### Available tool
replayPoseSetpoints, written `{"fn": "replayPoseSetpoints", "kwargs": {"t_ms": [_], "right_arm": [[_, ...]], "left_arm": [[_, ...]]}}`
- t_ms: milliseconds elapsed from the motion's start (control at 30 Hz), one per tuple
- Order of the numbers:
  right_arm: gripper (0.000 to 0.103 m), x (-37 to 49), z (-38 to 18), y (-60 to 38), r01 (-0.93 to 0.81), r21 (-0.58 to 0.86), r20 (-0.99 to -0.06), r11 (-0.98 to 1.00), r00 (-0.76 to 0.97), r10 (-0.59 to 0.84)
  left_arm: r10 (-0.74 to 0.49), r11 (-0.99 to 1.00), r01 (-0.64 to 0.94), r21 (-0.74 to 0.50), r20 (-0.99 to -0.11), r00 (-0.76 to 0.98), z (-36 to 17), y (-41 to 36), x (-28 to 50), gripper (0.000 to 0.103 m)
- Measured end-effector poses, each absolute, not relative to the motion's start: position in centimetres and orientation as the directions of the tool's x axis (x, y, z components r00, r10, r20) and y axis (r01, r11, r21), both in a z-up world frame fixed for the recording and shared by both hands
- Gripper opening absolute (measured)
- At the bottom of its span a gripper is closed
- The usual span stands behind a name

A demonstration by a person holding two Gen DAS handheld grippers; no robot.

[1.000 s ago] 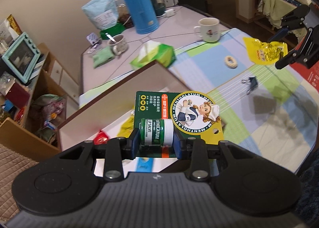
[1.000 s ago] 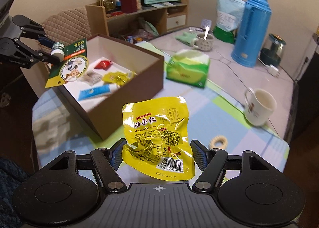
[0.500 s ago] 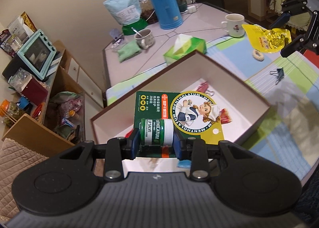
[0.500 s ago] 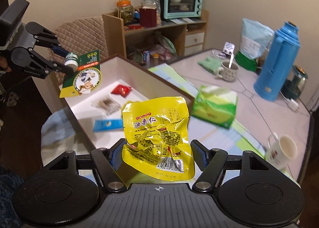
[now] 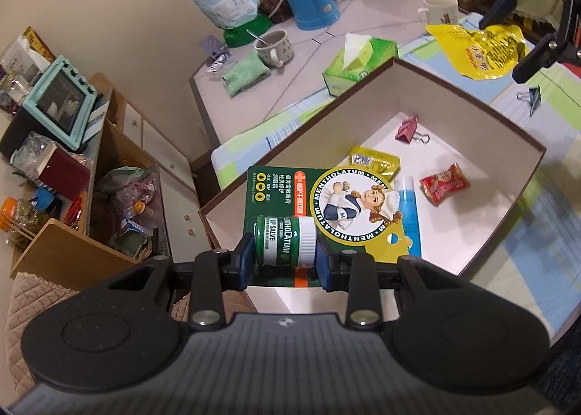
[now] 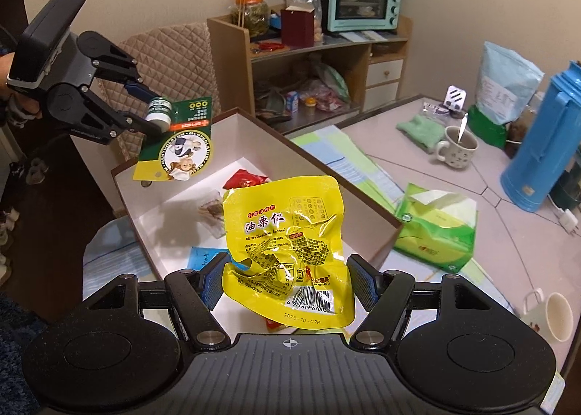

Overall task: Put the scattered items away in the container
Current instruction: 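Carry the green ointment card and yellow packet over the box with both tools, then open both tools to drop the ointment card and yellow packet into the box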

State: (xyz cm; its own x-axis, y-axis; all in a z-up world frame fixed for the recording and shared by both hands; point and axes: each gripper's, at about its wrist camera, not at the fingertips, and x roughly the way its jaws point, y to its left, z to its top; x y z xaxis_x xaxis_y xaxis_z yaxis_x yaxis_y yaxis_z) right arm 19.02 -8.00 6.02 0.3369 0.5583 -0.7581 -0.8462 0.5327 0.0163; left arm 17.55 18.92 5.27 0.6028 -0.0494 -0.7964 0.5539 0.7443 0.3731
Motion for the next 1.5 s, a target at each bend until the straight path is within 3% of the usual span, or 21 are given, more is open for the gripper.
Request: {"fn": "replayPoseSetpoints", "kwargs": {"t_ms": [633,867,1267,1500], "right_arm": [[0.069,20.6,2.3,-3.4,-0.883,0.056,-0.837,0.465,0.213,0.505],[0.069,20.7,0.9,-2.4,-0.898,0.066,-0.861,0.436,0.169,0.48],[0.069,20.8,-0.7,-1.7,-0.905,0.099,-0.886,0.413,0.109,0.451],[0.069,20.8,-1.7,-1.2,-0.913,0.106,-0.9,0.395,0.08,0.428]], "left_arm": [[-0.075,0.544,0.785,0.297,-0.915,0.398,-1.4,19.7,20.7,0.03],[-0.1,0.456,0.863,0.216,-0.951,0.291,-3.2,20.8,21.2,0.031],[-0.127,0.449,0.865,0.225,-0.942,0.311,-2.6,21.8,21.3,0.042],[-0.138,0.445,0.867,0.226,-0.939,0.316,-2.3,21.5,20.9,0.042]]}}
